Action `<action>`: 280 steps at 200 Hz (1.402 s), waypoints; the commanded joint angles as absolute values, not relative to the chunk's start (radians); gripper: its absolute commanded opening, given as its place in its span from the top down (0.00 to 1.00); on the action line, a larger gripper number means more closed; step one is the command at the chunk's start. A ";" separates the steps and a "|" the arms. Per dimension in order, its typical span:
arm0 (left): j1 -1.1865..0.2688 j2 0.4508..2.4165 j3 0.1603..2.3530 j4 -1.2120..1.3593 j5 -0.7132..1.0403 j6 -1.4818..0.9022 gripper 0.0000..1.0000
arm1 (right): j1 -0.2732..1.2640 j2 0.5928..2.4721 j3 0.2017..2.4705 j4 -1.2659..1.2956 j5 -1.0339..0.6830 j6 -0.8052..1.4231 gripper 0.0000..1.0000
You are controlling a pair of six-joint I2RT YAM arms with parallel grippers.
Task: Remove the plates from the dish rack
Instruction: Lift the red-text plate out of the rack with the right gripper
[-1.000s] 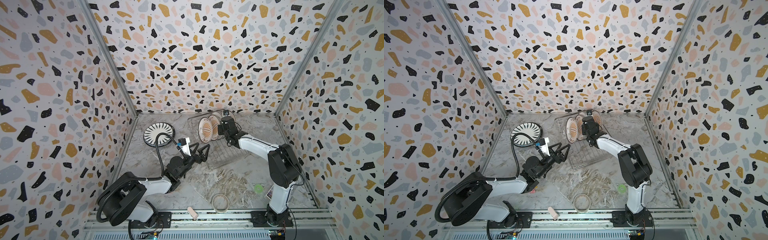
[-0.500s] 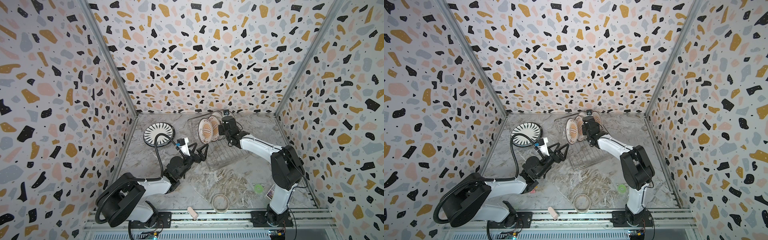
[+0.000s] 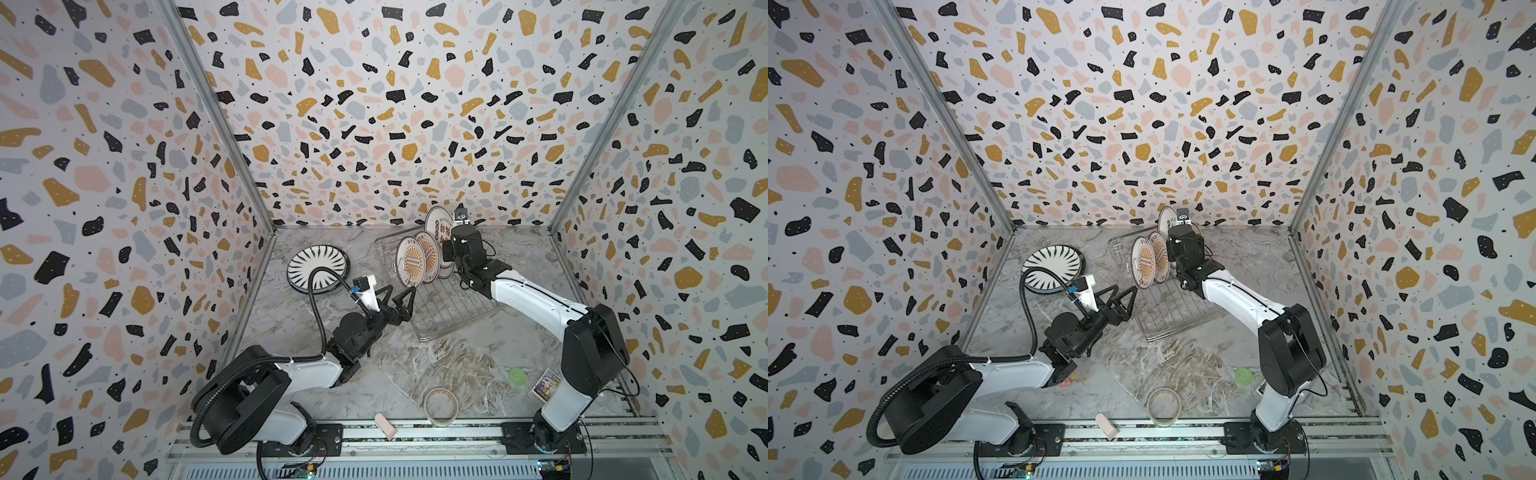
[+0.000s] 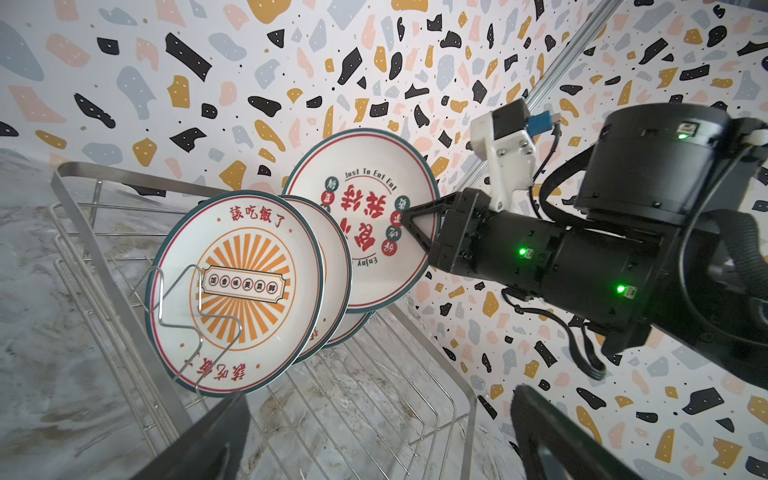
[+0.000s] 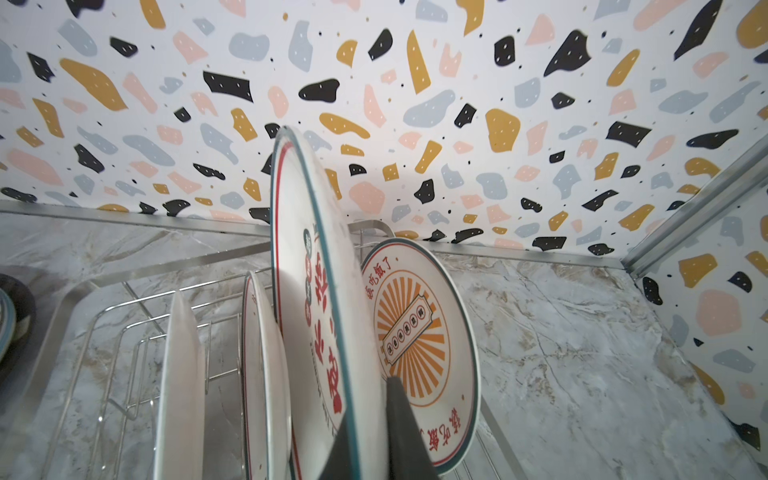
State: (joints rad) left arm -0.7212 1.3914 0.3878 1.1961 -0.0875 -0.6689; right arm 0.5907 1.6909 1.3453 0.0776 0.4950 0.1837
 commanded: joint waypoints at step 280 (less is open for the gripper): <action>-0.649 1.103 0.347 1.026 0.196 -0.533 0.00 | 0.514 0.883 0.680 0.349 -0.086 0.388 0.94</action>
